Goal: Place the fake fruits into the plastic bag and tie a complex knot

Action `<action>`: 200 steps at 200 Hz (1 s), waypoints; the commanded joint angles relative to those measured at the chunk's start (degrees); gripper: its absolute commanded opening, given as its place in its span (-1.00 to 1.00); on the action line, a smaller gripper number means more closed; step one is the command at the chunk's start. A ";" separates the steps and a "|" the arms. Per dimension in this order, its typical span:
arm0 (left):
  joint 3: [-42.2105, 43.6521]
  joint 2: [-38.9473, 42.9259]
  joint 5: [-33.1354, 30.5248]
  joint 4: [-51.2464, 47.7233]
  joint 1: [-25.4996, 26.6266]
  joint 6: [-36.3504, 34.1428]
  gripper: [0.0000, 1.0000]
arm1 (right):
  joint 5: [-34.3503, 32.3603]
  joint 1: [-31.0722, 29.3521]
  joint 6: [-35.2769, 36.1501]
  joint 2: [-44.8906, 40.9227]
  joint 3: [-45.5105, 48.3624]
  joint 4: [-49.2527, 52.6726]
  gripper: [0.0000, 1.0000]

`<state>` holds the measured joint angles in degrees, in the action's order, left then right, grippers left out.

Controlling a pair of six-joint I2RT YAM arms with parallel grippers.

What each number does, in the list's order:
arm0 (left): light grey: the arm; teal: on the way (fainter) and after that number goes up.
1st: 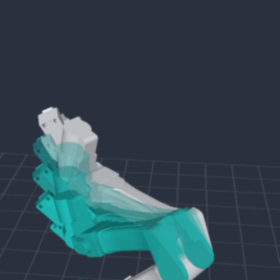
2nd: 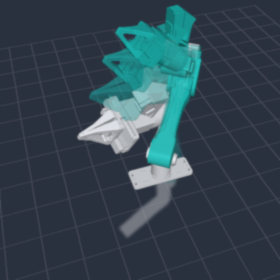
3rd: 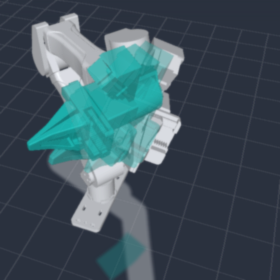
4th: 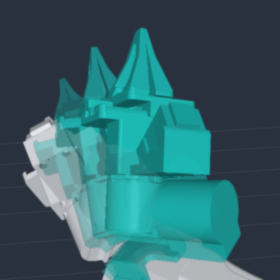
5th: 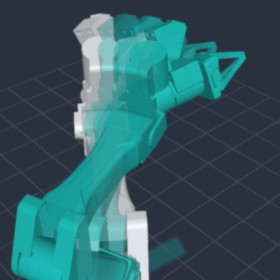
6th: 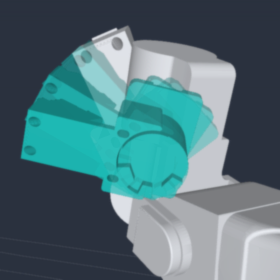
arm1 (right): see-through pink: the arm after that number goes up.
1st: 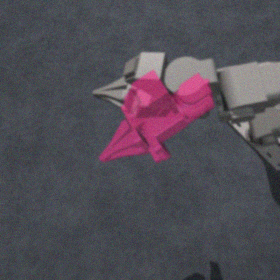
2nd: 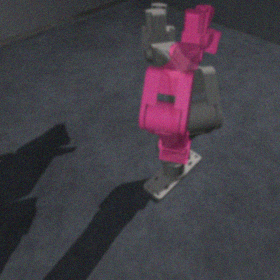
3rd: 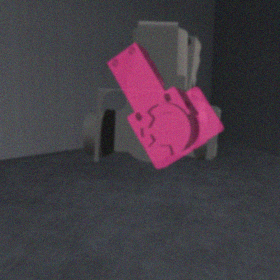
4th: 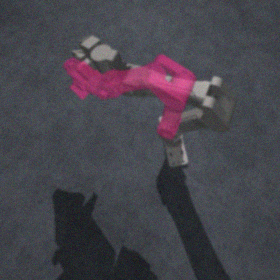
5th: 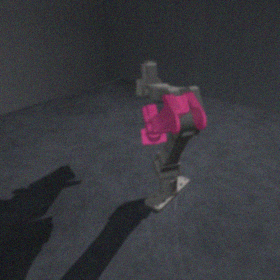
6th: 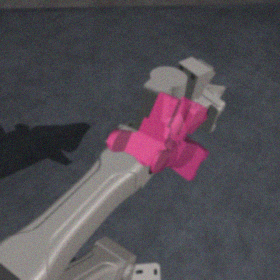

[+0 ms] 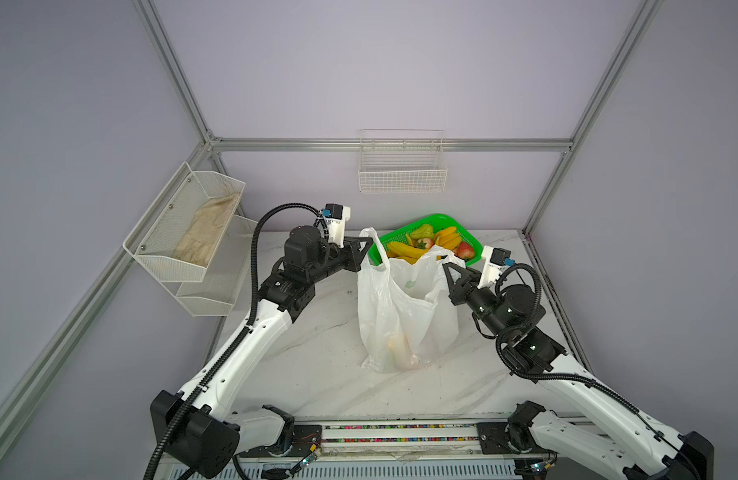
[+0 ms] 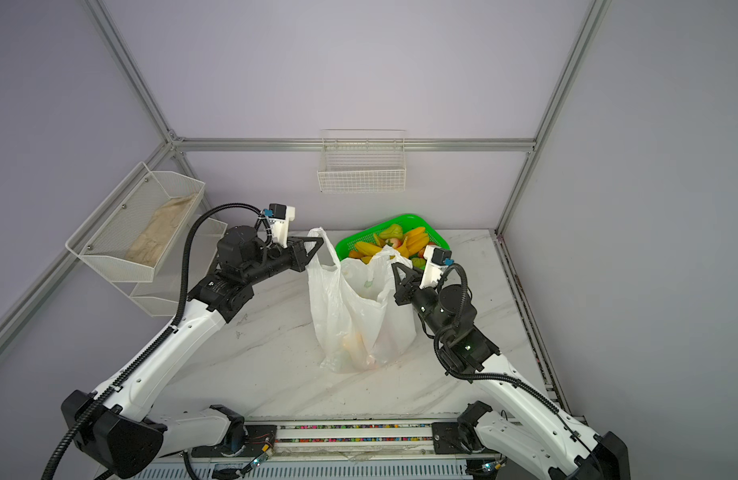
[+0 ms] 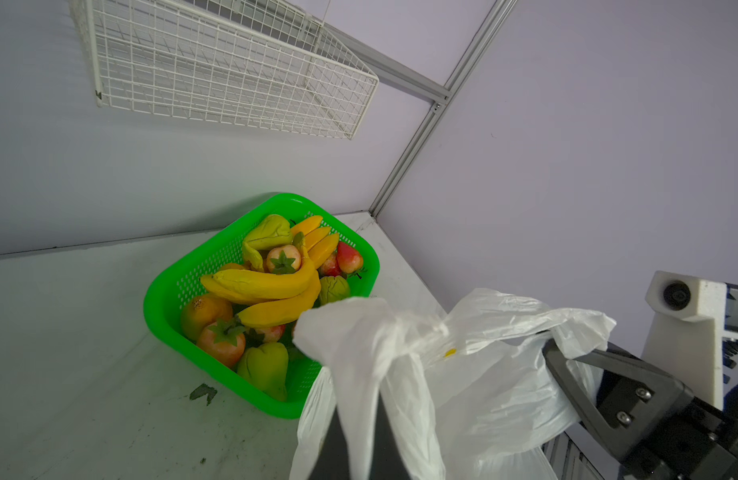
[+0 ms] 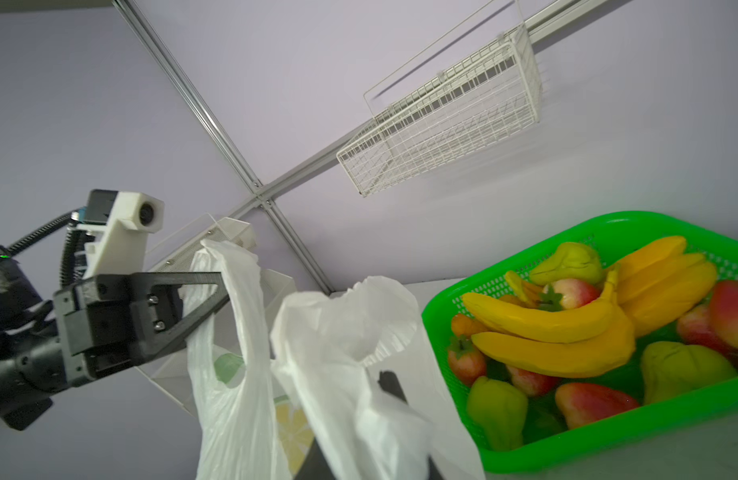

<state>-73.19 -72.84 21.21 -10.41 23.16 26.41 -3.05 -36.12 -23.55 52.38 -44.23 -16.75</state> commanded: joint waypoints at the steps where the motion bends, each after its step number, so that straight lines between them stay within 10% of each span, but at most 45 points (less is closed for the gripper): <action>1: 1.50 2.09 2.66 4.59 -0.48 -0.18 -0.90 | -4.39 -0.27 7.43 -0.73 -5.25 4.37 -0.36; 40: 2.61 2.64 4.67 6.32 -0.48 0.83 -0.89 | 3.09 -0.27 17.06 2.37 -12.43 9.61 0.13; 116: 0.50 1.71 10.00 11.58 -0.56 8.34 -0.92 | 22.50 -2.37 24.34 8.28 -26.30 11.26 0.23; 200: 1.20 0.76 9.99 11.91 -0.57 8.85 -0.92 | 11.93 -11.58 19.05 15.77 -15.67 -0.93 0.50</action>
<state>-72.40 -72.38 30.28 -2.42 23.05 33.98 12.93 -47.64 -1.85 67.42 -62.35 -11.00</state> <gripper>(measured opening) 0.047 0.715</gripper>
